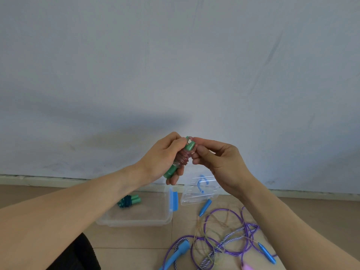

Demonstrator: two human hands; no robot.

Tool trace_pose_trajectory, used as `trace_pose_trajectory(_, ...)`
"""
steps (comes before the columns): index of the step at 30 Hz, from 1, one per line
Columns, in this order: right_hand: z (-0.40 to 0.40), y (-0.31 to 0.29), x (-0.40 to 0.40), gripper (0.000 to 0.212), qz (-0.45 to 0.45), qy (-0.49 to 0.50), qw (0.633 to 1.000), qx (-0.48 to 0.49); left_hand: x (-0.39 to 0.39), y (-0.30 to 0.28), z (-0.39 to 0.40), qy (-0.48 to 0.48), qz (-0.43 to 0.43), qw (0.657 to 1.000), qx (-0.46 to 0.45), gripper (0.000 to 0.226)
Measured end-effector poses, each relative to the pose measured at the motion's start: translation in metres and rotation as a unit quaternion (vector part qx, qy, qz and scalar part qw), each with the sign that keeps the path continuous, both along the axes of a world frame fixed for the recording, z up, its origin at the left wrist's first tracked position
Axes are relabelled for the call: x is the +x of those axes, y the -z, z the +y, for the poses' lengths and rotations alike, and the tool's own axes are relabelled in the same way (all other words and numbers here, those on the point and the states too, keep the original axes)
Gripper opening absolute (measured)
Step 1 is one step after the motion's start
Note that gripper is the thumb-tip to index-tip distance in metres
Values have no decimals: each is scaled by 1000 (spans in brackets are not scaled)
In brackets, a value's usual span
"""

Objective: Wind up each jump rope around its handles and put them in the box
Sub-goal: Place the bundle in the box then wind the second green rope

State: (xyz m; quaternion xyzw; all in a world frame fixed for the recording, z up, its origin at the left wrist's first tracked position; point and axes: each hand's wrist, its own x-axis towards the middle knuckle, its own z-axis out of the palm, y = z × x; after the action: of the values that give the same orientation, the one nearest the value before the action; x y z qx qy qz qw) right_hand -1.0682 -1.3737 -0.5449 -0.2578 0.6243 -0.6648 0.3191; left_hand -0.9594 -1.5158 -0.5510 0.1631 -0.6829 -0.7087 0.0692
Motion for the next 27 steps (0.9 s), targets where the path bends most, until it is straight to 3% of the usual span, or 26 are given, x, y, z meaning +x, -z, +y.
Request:
trace_pose_trajectory(4,5,-3,6,27,94,-8,994,48,2,5,-7,14,-27,999,-36,32)
trace_pose_trajectory(8,5,-6,8,30,82,2,992,94,1,9,-4,38,-56,995,-72,34)
trace_pose_trajectory(12,8,-3,12,26,225,-48,957,178,-2,14,-4,81,-96,985,-117,27)
trace_pose_trajectory(20,9,0,2,10,256,-27,941,221,0,21,8,87,-129,986,-62,25)
trace_pose_trajectory(25,5,9,1,4,396,-15,884,248,-1,20,5,83,-141,975,-153,24)
trace_pose_trajectory(27,5,8,-1,8,396,-4,887,237,-1,20,5,81,-146,968,-186,22)
